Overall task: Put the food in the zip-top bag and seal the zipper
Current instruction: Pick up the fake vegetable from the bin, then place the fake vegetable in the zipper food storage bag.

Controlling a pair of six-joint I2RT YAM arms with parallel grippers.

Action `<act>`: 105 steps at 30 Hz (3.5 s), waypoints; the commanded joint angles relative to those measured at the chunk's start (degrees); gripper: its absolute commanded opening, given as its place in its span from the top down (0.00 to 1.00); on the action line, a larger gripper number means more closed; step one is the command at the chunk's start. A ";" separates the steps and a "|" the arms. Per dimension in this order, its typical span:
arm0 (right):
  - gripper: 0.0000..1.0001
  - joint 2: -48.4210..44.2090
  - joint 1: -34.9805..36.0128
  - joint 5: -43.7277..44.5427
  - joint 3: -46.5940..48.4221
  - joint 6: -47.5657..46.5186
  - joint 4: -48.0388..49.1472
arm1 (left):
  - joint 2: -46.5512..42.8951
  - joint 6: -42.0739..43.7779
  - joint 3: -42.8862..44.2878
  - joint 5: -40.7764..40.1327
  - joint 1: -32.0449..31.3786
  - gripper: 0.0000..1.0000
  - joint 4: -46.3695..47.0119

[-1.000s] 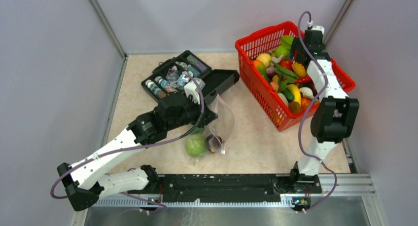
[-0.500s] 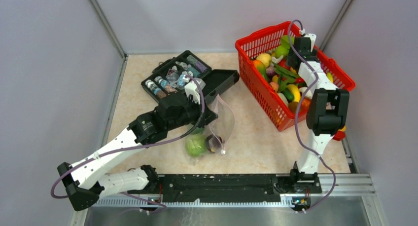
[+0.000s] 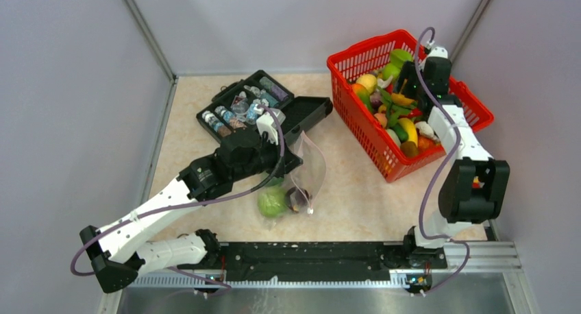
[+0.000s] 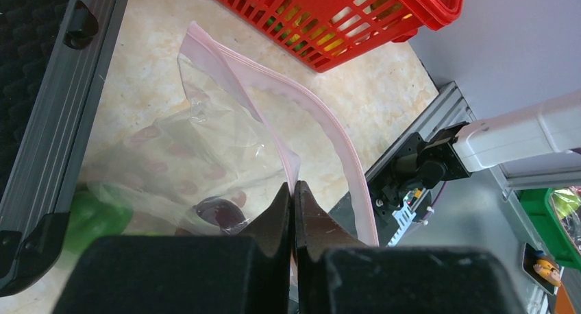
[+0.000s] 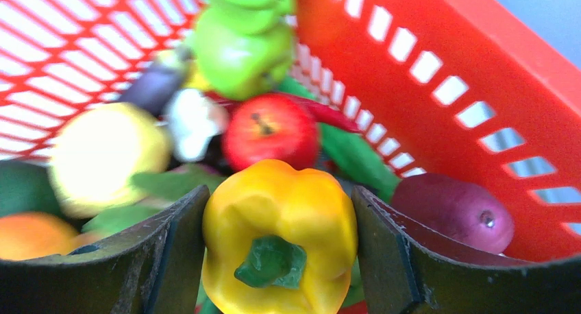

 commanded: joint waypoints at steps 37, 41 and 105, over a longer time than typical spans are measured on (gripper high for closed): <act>0.54 -51.50 0.74 -56.91 -35.61 27.34 32.70 | 1.39 0.19 1.04 -0.22 -0.10 1.00 1.42; 0.54 -50.02 4.92 -64.85 -35.58 25.01 28.85 | 1.82 0.17 1.11 0.04 -0.14 1.00 1.94; 0.26 -42.42 43.60 -23.12 -31.73 6.87 14.23 | 0.59 1.15 3.04 -0.11 -0.09 1.00 3.34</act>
